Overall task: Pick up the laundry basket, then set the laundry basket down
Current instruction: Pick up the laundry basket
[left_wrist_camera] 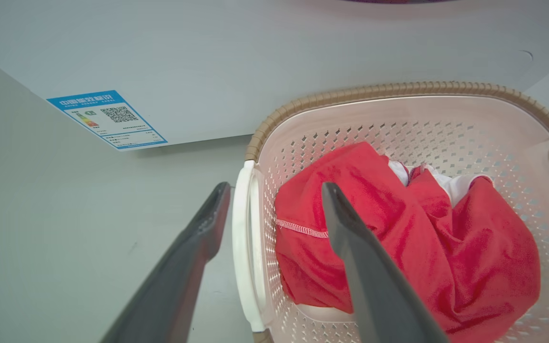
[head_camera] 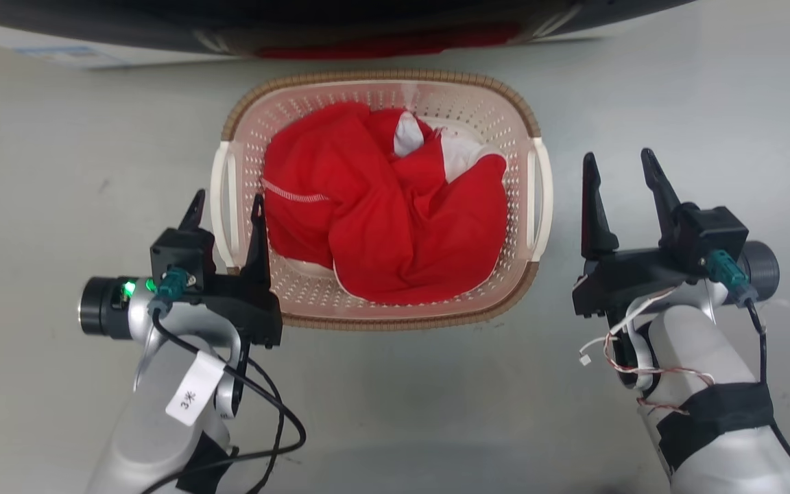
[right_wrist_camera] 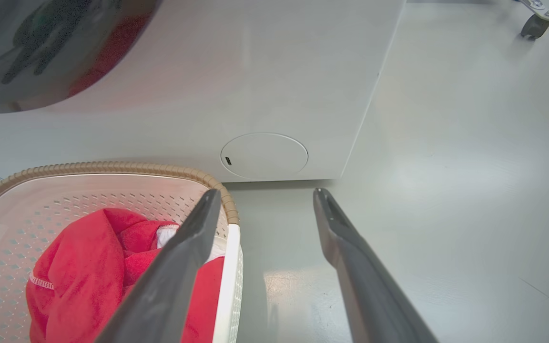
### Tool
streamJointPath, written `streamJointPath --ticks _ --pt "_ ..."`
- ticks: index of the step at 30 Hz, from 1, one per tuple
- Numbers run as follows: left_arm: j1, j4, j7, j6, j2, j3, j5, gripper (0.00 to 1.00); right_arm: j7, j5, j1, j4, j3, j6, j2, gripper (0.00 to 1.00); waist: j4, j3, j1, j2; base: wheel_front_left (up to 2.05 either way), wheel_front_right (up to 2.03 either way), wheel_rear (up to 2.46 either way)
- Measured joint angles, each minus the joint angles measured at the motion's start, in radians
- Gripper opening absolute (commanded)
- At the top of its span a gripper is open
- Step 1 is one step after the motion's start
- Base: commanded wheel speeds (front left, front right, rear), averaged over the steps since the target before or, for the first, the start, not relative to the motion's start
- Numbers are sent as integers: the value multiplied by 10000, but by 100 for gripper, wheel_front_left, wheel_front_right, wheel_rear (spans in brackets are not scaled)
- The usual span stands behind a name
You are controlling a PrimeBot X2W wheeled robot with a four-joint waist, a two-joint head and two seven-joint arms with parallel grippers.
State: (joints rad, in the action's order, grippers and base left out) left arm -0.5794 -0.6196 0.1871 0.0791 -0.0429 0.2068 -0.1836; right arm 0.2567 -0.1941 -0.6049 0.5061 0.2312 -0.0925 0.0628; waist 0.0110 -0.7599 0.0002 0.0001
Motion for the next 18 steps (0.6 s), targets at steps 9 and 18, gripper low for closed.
streamJointPath --ticks 9,18 --pt "-1249 -374 100 4 46 -100 -2 100 0 -8 -1072 155 280 17 2 100 75 -1347 -1 0 0 0 0" --pt "-2047 -1089 324 188 71 -416 -15 100 0 -188 -1510 541 775 44 8 100 168 -2502 0 1 0 0 0"
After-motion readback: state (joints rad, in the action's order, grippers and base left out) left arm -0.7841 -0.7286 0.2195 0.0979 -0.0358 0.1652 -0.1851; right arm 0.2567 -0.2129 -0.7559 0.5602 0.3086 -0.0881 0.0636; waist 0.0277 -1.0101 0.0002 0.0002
